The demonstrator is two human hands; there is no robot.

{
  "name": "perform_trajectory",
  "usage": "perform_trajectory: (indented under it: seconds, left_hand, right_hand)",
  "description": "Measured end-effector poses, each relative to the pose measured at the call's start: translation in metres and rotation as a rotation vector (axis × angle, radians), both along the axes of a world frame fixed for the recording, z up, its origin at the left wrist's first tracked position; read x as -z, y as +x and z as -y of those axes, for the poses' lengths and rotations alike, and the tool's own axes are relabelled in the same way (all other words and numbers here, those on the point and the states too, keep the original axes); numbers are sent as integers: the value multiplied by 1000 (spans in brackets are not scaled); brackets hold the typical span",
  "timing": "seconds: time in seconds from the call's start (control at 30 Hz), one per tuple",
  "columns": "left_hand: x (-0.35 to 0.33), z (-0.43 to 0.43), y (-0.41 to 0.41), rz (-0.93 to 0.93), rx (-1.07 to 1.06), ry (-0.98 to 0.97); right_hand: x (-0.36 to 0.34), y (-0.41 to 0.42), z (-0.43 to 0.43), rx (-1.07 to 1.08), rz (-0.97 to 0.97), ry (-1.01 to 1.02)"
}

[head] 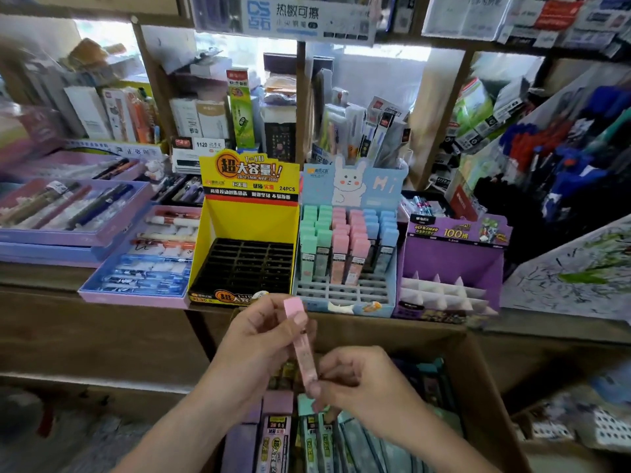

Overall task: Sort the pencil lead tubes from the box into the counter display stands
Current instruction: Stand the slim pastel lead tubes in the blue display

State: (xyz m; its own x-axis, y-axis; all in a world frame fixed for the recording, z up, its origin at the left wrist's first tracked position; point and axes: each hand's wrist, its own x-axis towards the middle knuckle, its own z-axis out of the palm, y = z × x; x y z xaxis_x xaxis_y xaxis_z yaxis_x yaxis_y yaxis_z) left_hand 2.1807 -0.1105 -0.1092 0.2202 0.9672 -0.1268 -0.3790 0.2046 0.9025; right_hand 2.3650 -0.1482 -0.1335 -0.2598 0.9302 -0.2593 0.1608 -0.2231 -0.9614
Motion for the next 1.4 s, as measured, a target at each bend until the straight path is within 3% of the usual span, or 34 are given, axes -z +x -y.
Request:
perform_trajectory:
  seconds: [0.1,0.17,0.5,0.63,1.4]
  left_hand:
    - [-9,-7,-3,-378,12,228]
    - [-16,-12,-2,-500,58,322]
    - [-50,-49,21,-682,27,582]
    - [-60,-61,33,-753,-8,633]
    - [-61,-73,62,-1088,-82,790]
  right_hand:
    - [-3,8,1,34,12,9]
    - [-4,16,2,36,57,10]
    - [9,76,14,-64,599,-34]
    - [19,90,19,-76,715,-53]
    - [18,92,23,-149,710,-129]
